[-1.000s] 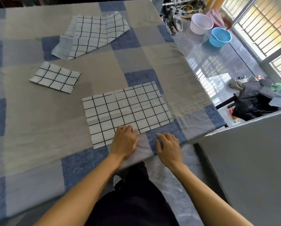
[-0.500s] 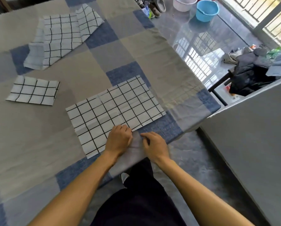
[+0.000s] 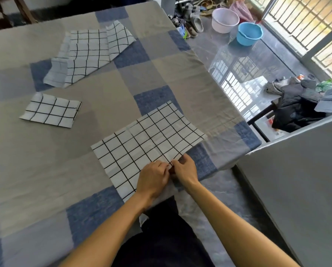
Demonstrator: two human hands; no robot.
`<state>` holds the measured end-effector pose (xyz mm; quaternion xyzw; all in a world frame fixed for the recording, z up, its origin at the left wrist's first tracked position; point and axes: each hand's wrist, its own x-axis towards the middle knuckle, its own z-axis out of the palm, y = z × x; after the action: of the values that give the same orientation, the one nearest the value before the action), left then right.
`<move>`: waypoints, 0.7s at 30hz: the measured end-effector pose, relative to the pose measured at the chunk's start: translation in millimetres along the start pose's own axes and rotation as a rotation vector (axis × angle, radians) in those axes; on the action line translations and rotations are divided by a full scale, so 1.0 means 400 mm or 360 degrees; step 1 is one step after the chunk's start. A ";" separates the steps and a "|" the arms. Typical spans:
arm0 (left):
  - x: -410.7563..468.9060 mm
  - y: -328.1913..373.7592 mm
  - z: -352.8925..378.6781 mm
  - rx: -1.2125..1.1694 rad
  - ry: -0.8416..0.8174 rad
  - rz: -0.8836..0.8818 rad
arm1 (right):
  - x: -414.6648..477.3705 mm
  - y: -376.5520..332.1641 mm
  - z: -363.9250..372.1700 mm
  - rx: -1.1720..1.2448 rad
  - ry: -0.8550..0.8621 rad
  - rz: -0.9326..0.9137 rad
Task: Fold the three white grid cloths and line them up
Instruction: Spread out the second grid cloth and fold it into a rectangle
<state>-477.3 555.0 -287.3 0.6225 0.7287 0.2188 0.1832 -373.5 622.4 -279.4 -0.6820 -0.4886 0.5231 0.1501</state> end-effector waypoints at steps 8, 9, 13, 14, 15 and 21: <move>0.000 -0.090 -0.041 0.0176 -0.0013 0.0016 | 0.120 -0.060 -0.065 0.0494 0.0152 0.0104; 0.005 -0.101 -0.044 0.0207 -0.0016 0.0018 | 0.132 -0.067 -0.068 0.0520 0.0179 0.0106; 0.025 -0.123 -0.056 0.0203 0.0013 -0.0070 | 0.148 -0.099 -0.079 0.0650 0.0289 0.0016; 0.029 -0.126 -0.060 0.0165 0.0041 -0.0128 | 0.140 -0.106 -0.082 0.0676 0.0293 -0.0051; 0.034 -0.129 -0.065 0.0109 0.0081 -0.0204 | 0.129 -0.112 -0.085 0.0669 0.0288 -0.0129; 0.045 -0.161 -0.102 -0.0269 0.0297 -0.0679 | 0.005 -0.111 -0.047 0.0249 0.0126 -0.0789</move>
<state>-555.5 560.8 -288.3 0.4143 0.8365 0.2919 0.2085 -380.0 651.0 -240.9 -0.5478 -0.5925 0.4794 0.3451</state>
